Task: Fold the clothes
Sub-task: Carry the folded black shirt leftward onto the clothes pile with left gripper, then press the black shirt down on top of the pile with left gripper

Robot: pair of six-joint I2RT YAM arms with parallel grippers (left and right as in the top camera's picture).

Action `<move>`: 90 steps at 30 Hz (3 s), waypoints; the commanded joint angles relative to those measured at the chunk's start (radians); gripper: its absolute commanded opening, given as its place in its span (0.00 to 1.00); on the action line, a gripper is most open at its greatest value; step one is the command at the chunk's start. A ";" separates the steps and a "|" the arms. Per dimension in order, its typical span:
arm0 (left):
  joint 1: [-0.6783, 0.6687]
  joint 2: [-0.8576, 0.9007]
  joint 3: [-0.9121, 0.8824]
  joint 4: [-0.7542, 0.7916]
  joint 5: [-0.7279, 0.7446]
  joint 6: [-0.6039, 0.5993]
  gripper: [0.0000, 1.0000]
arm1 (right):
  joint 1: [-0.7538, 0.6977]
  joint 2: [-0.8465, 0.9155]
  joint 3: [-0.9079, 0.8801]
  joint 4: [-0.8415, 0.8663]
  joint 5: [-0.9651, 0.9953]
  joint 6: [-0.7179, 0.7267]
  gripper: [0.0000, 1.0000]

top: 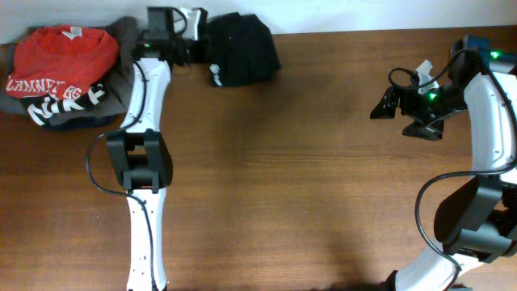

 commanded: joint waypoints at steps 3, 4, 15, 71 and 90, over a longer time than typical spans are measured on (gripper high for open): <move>0.077 -0.005 0.243 -0.099 -0.119 0.127 0.00 | -0.003 0.002 0.003 -0.001 0.012 -0.009 0.99; 0.092 -0.005 0.272 -0.108 -0.117 0.128 0.00 | -0.003 0.002 0.003 -0.001 0.012 -0.009 0.99; 0.290 -0.041 0.451 -0.168 -0.117 0.130 0.00 | -0.003 0.002 0.003 -0.002 0.012 -0.008 0.99; 0.621 -0.044 0.335 -0.362 -0.253 -0.117 0.99 | -0.003 0.002 0.003 -0.024 0.001 0.018 0.99; 0.618 -0.042 0.258 -0.158 -0.257 -0.392 0.99 | -0.003 0.002 0.003 -0.024 0.001 0.018 0.99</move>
